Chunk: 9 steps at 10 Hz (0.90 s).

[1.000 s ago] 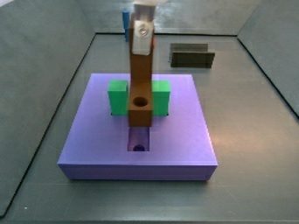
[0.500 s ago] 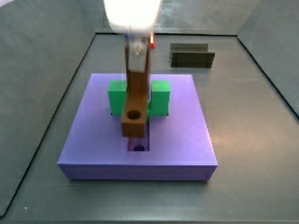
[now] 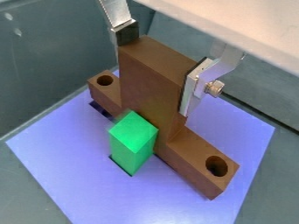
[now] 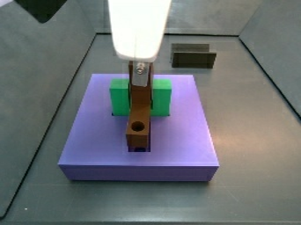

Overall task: Pick up the brown object. Move up. Place the brown object on the fixture. Regrasp the brown object. Move to above the board. Insert the brown object.
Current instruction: Insert the brown object.

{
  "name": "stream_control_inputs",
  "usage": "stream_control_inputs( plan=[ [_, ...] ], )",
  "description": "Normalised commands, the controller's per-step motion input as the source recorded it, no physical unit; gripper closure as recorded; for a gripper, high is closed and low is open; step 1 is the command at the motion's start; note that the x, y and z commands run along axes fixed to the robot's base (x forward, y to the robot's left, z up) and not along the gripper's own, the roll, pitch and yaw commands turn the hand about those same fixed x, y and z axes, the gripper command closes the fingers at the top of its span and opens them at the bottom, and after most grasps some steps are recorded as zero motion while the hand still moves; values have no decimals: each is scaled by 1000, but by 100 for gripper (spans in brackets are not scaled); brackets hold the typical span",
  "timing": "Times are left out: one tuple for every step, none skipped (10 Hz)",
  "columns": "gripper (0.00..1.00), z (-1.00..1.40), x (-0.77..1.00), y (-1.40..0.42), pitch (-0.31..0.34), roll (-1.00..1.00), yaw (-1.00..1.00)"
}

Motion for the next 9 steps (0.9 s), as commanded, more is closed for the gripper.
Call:
stream_control_inputs(
  plan=[
    [100,-606,0,0,0,336,-11],
    [100,-509,14,-20,0,284,0],
    [100,-363,66,-137,0,120,0],
    [100,-437,0,-94,0,89,0],
    [100,-326,54,-149,0,0,23],
    [100,-326,171,-186,0,0,94],
    [100,-720,203,0,0,90,0],
    [100,-683,200,163,14,120,0],
    [100,-586,120,169,0,117,14]
  ],
)
